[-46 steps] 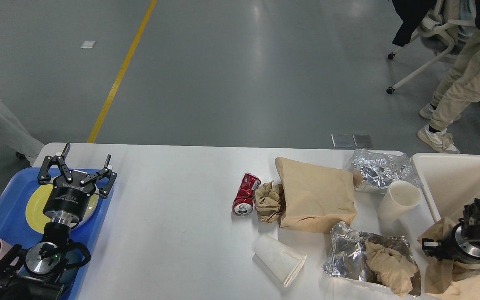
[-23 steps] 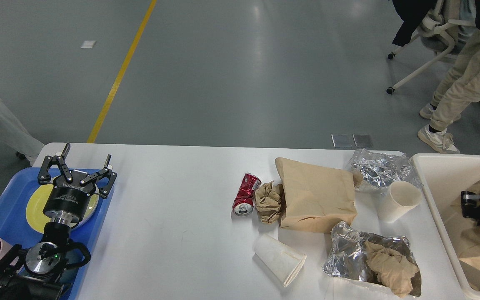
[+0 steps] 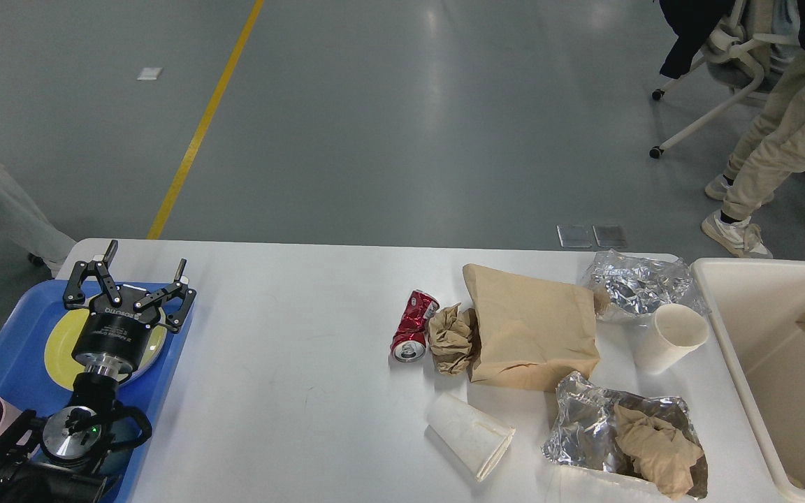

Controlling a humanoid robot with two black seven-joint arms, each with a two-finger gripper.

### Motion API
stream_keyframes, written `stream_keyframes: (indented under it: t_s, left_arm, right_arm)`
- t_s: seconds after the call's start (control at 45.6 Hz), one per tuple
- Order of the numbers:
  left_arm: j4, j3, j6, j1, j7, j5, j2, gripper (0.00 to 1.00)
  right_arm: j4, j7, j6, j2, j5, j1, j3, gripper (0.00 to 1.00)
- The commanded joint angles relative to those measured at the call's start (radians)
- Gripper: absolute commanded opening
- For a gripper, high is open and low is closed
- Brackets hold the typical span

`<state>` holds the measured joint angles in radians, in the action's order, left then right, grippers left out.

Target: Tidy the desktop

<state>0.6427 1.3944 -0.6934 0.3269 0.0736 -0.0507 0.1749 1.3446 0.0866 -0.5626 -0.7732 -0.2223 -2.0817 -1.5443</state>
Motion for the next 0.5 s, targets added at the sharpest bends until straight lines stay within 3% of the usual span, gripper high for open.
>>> stream_keyframes:
  t_s: [0.0,0.132,0.285,0.483]
  left_arm:
    - [0.0,0.0,0.0,0.0,0.0,0.0,0.0,0.96]
    - [0.0,0.0,0.0,0.0,0.0,0.0,0.0,0.97]
    - [0.0,0.0,0.0,0.0,0.0,0.0,0.0,0.96]
    - [0.0,0.0,0.0,0.0,0.0,0.0,0.0,0.96]
  right_arm:
    - [-0.191,0.015,0.035,-0.041,-0.006,0.182,0.081,0.0]
    - [-0.419,0.022,0.033,-0.078,-0.009,0.457,0.327,0.0]
    - [-0.689,0.021,0.062,-0.022,-0.011,0.781,0.553,0.0]
    - [-0.923,0.01,0.355,0.153,-0.009,1.098,0.615,0.0]
